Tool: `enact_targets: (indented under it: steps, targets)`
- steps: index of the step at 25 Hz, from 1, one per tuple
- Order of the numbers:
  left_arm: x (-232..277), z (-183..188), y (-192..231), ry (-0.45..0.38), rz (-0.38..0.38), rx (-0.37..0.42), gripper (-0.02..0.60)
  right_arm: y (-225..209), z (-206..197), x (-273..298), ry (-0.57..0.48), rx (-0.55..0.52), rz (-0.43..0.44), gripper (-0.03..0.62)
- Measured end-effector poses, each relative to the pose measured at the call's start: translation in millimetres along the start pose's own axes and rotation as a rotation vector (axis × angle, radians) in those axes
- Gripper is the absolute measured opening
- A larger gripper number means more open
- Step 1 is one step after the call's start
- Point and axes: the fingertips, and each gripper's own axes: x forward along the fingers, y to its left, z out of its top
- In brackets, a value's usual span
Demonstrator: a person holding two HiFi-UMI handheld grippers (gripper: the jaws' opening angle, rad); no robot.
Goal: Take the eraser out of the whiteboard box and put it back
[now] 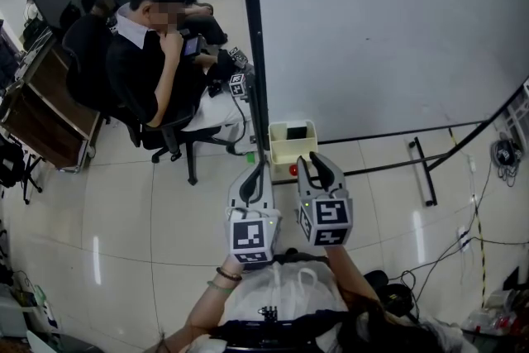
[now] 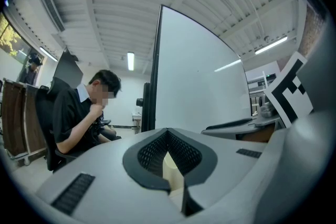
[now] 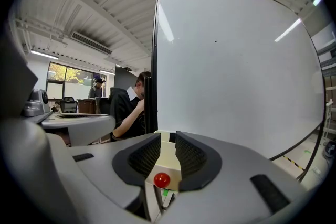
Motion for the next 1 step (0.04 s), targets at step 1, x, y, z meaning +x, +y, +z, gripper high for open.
enact_targets:
  steps: [1]
  targets:
    - [0.1,0.0,-0.6,0.0,-0.001,0.001,0.002,0.1,0.6,-0.1,-0.001,-0.001,0.001,0.106]
